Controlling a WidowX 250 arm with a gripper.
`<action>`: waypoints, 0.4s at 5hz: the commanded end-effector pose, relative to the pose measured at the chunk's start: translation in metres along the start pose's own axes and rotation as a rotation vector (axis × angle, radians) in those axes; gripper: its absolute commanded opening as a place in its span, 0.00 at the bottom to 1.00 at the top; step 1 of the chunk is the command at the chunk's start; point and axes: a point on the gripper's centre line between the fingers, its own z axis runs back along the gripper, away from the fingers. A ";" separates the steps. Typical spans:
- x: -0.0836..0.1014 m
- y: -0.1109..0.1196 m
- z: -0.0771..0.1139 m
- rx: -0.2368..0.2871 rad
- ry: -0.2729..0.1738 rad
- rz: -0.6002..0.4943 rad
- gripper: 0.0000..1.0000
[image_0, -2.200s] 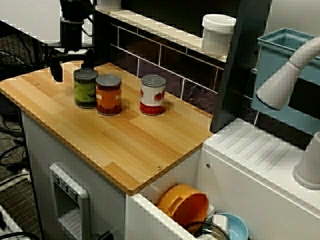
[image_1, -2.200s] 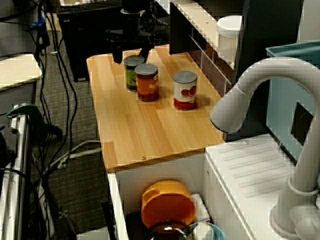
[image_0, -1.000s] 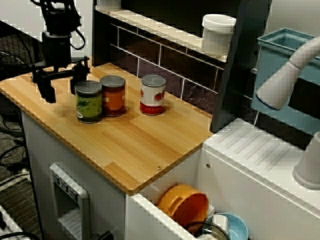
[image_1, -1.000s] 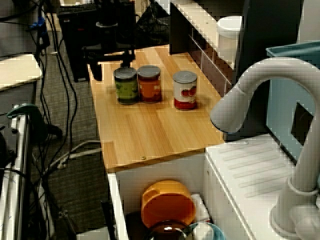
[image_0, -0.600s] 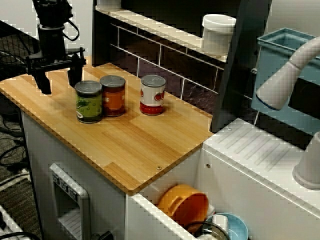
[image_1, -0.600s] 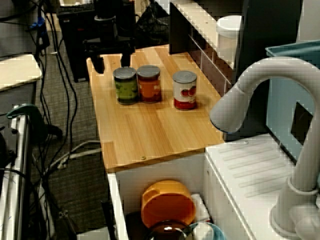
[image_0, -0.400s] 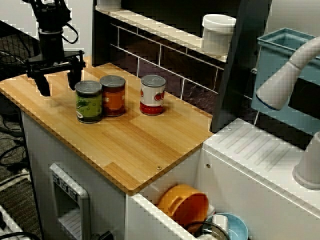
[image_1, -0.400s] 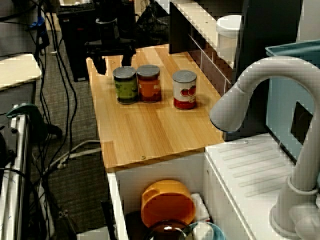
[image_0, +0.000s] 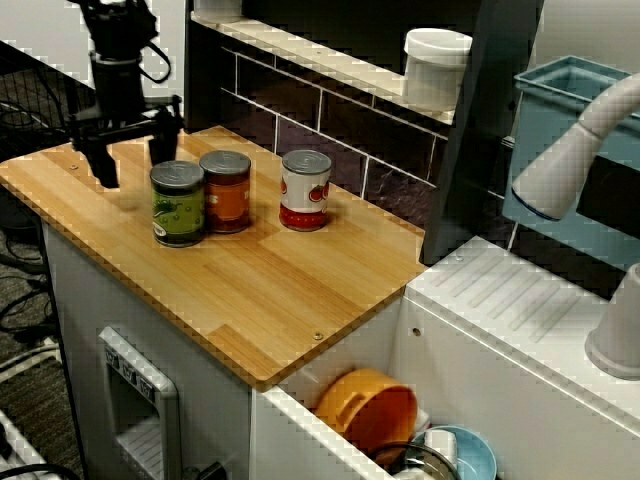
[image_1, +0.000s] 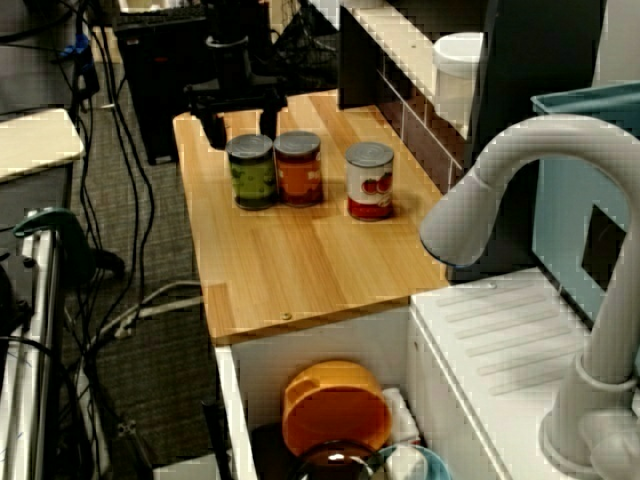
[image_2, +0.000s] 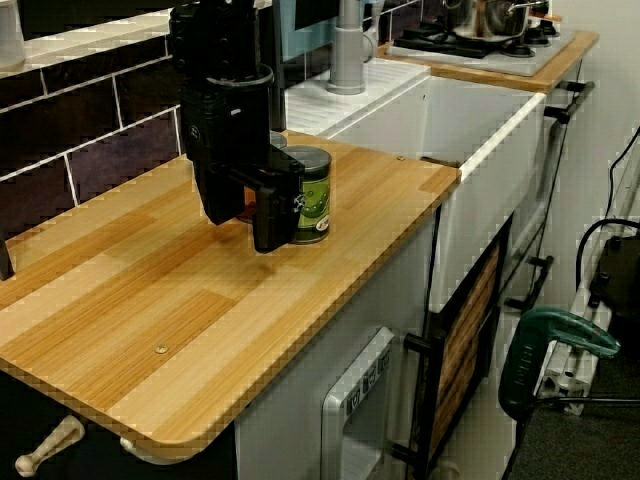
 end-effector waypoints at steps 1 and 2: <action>-0.006 -0.020 0.010 -0.022 -0.009 0.026 1.00; -0.012 -0.026 0.008 -0.034 -0.014 0.061 1.00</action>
